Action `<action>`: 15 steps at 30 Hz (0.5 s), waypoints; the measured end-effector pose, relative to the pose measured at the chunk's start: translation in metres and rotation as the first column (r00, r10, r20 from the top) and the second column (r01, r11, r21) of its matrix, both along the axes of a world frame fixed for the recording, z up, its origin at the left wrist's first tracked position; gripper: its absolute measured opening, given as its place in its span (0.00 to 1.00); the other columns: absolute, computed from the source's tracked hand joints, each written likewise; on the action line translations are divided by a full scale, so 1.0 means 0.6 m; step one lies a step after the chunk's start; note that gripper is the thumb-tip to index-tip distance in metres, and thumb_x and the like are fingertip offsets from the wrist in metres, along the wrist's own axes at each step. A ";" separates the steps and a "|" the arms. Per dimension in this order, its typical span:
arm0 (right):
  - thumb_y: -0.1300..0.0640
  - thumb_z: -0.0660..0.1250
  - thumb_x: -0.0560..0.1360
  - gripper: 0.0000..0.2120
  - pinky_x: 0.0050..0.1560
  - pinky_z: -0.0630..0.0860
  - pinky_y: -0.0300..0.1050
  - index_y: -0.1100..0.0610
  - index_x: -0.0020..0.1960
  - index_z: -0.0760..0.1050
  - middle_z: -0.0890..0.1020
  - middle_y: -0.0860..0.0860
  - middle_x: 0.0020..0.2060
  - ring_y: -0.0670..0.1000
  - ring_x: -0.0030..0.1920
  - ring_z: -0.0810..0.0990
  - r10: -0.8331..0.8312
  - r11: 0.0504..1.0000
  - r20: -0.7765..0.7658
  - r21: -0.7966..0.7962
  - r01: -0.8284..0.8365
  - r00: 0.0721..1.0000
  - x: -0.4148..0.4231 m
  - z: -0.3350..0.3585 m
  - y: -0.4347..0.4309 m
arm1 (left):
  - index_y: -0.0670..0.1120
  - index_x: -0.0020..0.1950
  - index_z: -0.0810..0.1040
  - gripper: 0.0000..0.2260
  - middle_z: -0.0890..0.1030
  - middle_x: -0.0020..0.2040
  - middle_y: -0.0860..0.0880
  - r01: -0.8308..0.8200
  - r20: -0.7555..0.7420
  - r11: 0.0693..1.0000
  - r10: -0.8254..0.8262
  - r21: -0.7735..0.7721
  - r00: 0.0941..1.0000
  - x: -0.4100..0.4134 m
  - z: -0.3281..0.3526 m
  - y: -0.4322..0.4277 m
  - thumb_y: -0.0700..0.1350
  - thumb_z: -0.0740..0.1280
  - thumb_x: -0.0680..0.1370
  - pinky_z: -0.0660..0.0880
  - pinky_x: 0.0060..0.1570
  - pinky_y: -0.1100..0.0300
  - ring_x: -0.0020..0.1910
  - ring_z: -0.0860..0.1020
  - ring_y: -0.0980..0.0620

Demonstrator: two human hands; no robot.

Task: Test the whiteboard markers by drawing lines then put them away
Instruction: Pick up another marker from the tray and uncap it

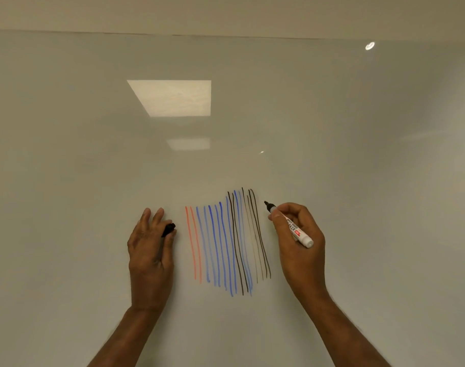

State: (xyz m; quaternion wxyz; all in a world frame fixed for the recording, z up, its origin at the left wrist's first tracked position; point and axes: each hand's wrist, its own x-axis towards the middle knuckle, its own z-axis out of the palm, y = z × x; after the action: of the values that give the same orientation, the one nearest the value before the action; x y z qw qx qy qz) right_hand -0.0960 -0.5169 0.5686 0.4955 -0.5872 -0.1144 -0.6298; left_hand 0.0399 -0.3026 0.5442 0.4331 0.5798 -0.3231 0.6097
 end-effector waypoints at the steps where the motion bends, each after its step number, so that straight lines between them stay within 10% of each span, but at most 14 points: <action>1: 0.51 0.69 0.78 0.06 0.45 0.82 0.44 0.52 0.52 0.78 0.83 0.49 0.45 0.51 0.46 0.83 -0.027 1.000 0.005 -0.016 0.027 1.000 0.007 0.007 -0.004 | 0.38 0.65 0.80 0.13 0.77 0.70 0.44 -0.011 0.011 1.000 0.011 -0.010 1.000 0.003 0.000 -0.001 0.36 0.67 0.81 0.67 0.74 0.39 0.79 0.65 0.48; 15: 0.55 0.71 0.78 0.06 0.48 0.82 0.53 0.51 0.54 0.80 0.84 0.46 0.46 0.51 0.47 0.83 -0.099 0.986 0.071 -0.128 0.108 0.993 0.046 0.004 -0.021 | 0.37 0.65 0.81 0.14 0.78 0.69 0.41 -0.082 0.086 0.996 0.084 -0.031 0.993 0.021 -0.002 -0.004 0.40 0.66 0.81 0.67 0.73 0.37 0.78 0.67 0.49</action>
State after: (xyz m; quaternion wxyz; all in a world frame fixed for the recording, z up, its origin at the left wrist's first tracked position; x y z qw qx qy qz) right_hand -0.0686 -0.5295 0.5712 0.4185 -0.6032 -0.1407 -0.6642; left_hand 0.0526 -0.3049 0.5430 0.4007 0.5597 -0.3091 0.6563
